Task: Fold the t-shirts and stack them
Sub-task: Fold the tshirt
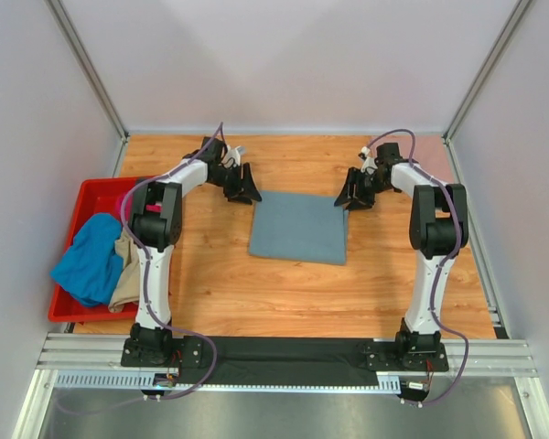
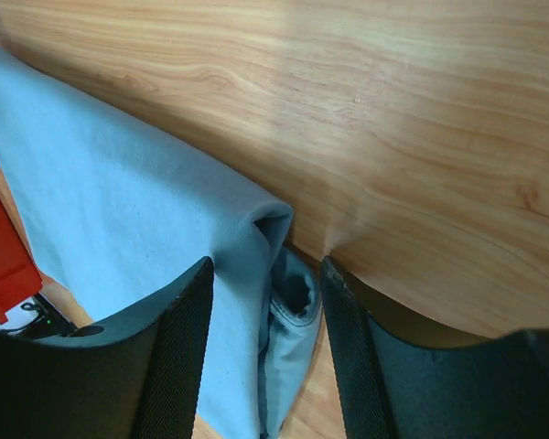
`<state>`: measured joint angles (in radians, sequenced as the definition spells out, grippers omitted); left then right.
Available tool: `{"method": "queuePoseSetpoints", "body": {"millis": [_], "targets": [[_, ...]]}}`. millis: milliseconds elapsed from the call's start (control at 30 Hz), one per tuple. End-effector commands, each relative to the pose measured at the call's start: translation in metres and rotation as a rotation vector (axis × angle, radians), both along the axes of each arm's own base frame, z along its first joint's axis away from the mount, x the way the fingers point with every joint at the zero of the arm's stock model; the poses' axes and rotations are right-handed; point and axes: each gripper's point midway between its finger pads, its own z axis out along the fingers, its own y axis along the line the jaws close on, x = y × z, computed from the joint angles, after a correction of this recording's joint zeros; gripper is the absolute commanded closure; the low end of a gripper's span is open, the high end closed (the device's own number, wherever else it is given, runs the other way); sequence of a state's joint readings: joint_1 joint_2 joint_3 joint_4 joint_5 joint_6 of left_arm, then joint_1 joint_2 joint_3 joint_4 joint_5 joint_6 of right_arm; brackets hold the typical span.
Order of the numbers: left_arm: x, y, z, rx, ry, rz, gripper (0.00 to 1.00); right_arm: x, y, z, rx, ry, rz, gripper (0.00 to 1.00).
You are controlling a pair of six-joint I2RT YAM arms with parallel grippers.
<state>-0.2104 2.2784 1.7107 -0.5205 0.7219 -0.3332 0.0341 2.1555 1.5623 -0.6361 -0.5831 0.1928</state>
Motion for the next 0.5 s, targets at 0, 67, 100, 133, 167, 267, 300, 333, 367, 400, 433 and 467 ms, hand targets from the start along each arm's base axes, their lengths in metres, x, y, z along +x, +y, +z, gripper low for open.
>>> {"method": "queuePoseSetpoints", "body": {"millis": [0,67,100,133,167,267,300,333,367,400,433,467], "targets": [[0.018,-0.012,0.007,-0.055,-0.112,-0.073,0.45,0.018,0.007,0.002,0.068,-0.082,0.059,0.47],[0.019,-0.013,0.001,-0.058,-0.103,-0.074,0.46,0.02,0.013,0.001,0.106,-0.085,0.074,0.48],[0.023,-0.014,0.003,-0.063,-0.112,-0.074,0.47,0.02,0.014,-0.002,0.112,-0.085,0.076,0.48],[0.024,-0.015,-0.001,-0.066,-0.109,-0.074,0.49,0.02,0.015,-0.002,0.119,-0.085,0.079,0.48],[0.024,-0.015,-0.002,-0.07,-0.108,-0.074,0.49,0.021,0.017,-0.002,0.124,-0.09,0.084,0.49],[0.03,-0.02,0.0,-0.106,-0.12,-0.078,0.51,0.025,0.018,0.0,0.138,-0.105,0.089,0.54],[0.034,-0.022,0.001,-0.116,-0.13,-0.077,0.53,0.026,0.018,0.001,0.143,-0.105,0.089,0.55],[0.036,-0.024,0.002,-0.125,-0.136,-0.079,0.55,0.027,0.02,0.001,0.15,-0.107,0.09,0.56],[0.038,-0.027,0.007,-0.147,-0.149,-0.089,0.58,0.029,0.021,0.004,0.163,-0.116,0.09,0.59],[0.04,-0.028,0.01,-0.16,-0.152,-0.091,0.67,0.031,0.022,0.005,0.166,-0.12,0.089,0.62],[0.041,-0.029,0.012,-0.166,-0.157,-0.091,0.72,0.032,0.022,0.007,0.167,-0.128,0.09,0.65],[0.043,-0.032,0.019,-0.184,-0.168,-0.095,0.78,0.034,0.023,0.009,0.169,-0.132,0.09,0.76]]}}
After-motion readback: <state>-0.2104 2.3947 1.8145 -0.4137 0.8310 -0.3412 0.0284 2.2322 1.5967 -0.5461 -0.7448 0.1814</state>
